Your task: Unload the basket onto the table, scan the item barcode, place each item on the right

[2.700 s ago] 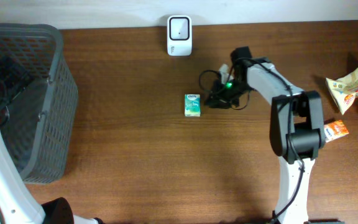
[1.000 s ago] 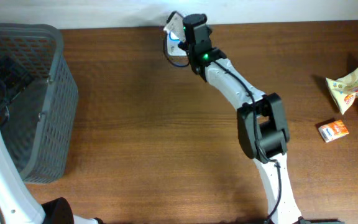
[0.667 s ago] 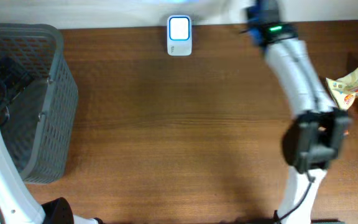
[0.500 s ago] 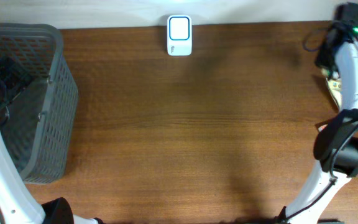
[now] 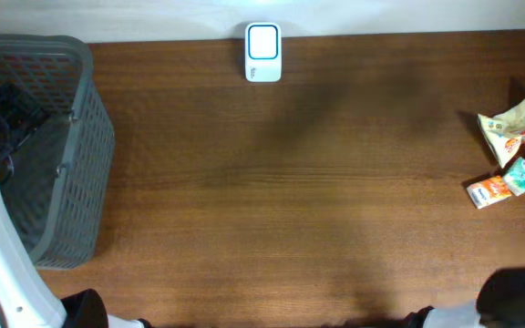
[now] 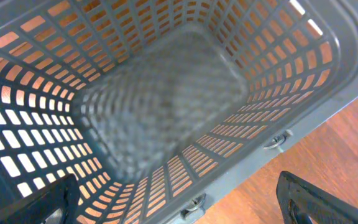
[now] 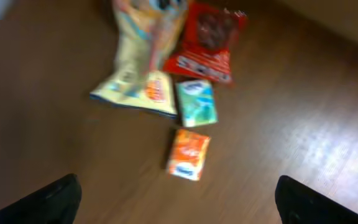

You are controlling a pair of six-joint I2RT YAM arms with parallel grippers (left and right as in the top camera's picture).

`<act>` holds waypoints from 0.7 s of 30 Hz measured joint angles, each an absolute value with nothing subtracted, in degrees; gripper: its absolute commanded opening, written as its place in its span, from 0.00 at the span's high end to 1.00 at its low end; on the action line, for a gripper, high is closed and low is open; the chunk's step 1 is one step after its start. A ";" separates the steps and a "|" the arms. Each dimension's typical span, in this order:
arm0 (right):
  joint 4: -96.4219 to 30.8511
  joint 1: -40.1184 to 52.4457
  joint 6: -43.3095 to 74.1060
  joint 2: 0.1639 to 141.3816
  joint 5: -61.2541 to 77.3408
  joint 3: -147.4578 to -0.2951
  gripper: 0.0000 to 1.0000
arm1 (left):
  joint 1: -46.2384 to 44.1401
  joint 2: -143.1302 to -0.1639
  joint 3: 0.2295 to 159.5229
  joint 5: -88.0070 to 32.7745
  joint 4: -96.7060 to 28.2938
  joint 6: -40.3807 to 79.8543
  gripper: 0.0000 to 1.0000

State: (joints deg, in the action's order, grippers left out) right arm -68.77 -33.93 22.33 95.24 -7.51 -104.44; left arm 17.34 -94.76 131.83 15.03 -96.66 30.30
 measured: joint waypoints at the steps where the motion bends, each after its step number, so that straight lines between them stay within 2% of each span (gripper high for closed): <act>1: -67.68 -33.54 22.31 91.09 -5.02 -101.12 0.01 | 17.37 -94.76 131.83 15.09 -96.68 30.30 0.01; 3: -65.73 -31.05 22.28 77.62 -2.09 -89.25 0.01 | 17.39 -94.83 131.83 14.98 -96.68 30.30 0.01; 5: -59.51 -25.80 22.35 57.41 1.10 -74.76 0.02 | 17.41 -94.83 131.83 15.00 -96.60 30.30 0.01; 7: -60.29 -21.89 22.52 46.50 4.32 -60.60 0.01 | 17.43 -94.80 131.83 15.03 -96.71 30.30 0.01; 10: -63.57 -21.41 22.52 44.12 7.68 -54.41 0.01 | 17.43 -94.83 131.83 15.05 -96.68 30.30 0.01; 21: -66.61 -20.75 22.52 48.45 11.09 -54.02 0.02 | 17.43 -94.83 131.83 15.03 -96.68 30.30 0.01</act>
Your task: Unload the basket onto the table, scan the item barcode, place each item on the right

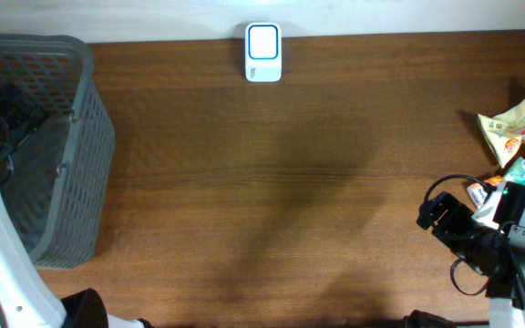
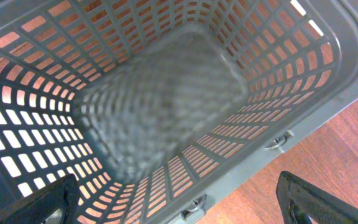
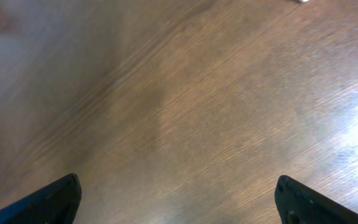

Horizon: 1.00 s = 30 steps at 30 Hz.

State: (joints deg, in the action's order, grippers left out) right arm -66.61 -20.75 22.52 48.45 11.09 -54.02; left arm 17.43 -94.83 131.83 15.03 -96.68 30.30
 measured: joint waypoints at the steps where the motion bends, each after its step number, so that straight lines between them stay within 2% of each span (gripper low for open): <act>1: -65.19 -19.75 22.55 48.36 11.31 -53.19 0.01 | 17.43 -94.83 131.83 15.05 -96.66 30.30 0.01; 4: -52.45 -13.69 22.50 46.70 11.94 -45.19 0.01 | 17.43 -94.83 131.83 15.07 -96.71 30.30 0.01; 8: -30.72 -4.23 22.59 32.95 12.67 -28.99 0.02 | 17.43 -94.83 131.83 15.05 -96.71 30.30 0.01; 11: -24.05 -3.49 22.61 24.51 12.82 -19.42 0.02 | 17.43 -94.83 131.83 15.05 -96.68 30.30 0.01; 18: -6.98 -3.46 22.52 12.36 12.10 -7.66 0.01 | 17.43 -94.83 131.83 15.03 -96.57 30.30 0.01; 23: 0.97 -3.38 22.52 5.48 10.57 -1.06 0.02 | 17.43 -94.83 131.83 15.03 -96.68 30.30 0.01; 30: -3.92 -2.17 21.63 0.67 2.57 -0.84 0.02 | 17.43 -94.83 131.83 15.03 -96.68 30.30 0.01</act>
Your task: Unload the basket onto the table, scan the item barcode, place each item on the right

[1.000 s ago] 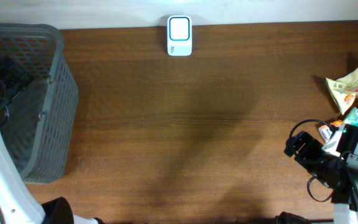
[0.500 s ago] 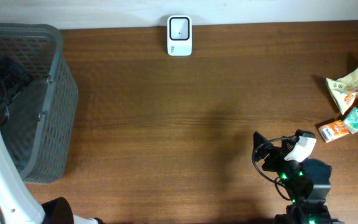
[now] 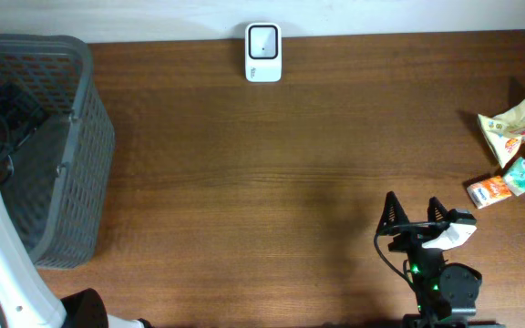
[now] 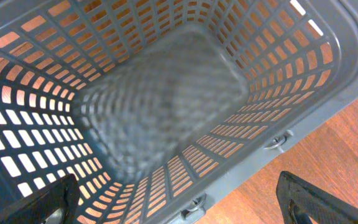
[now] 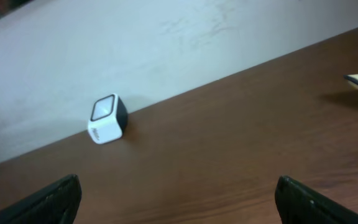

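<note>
The white barcode scanner (image 3: pixel 263 52) stands at the table's far edge, and it shows small in the right wrist view (image 5: pixel 107 118). The items lie at the right edge: a yellow bag (image 3: pixel 511 123), a red packet, a small green pack (image 3: pixel 522 175) and a small orange box (image 3: pixel 488 191). My right gripper (image 3: pixel 412 214) is open and empty near the front edge, left of the items and facing the scanner (image 5: pixel 179 202). My left gripper (image 4: pixel 179 202) hangs open and empty over the grey basket (image 4: pixel 328 81).
The grey slotted basket (image 3: pixel 71 155) fills the table's left end, with nothing seen inside it. A pale wall (image 5: pixel 166 50) runs behind the far edge. Bare brown wood lies between the right gripper and the scanner. A corner of the yellow bag shows at the right.
My right arm has moved from beside the packets at the right edge to the front of the table, further left. Its camera now faces the scanner and wall, not the wood. The left arm is unchanged.
At first my right wrist looked down on the packets, with the arm barely in the overhead view. Then the arm stood beside the packets with only bare wood below the open fingers. Now it sits further left, level, facing the scanner, holding nothing. The left gripper stayed over the basket.
</note>
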You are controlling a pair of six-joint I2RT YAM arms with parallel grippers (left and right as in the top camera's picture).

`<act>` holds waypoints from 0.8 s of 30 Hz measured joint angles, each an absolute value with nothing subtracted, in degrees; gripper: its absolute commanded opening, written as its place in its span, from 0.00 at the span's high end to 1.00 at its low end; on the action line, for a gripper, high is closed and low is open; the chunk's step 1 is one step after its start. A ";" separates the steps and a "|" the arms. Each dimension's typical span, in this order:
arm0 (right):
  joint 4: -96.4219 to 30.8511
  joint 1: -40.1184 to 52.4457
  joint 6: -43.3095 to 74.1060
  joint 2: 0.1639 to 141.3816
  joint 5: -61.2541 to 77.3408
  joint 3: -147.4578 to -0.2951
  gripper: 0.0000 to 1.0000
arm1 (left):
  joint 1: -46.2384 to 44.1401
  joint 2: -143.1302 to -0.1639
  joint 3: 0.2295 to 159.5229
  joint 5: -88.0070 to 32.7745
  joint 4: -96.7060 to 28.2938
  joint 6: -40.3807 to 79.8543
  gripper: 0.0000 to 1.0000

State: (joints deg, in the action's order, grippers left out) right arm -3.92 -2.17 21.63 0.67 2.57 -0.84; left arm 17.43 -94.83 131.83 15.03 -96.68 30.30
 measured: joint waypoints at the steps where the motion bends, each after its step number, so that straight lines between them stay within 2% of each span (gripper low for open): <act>1: -4.47 -0.95 19.49 0.69 1.85 -0.84 0.02 | 17.43 -94.83 131.83 15.03 -96.68 30.30 0.01; 14: -4.54 0.54 0.14 0.69 -0.01 -0.84 0.02 | 17.43 -94.83 131.83 15.03 -96.68 30.30 0.01; 24: -4.51 0.54 -1.96 0.69 -0.67 -0.84 0.02 | 17.43 -94.83 131.83 15.03 -96.68 30.30 0.01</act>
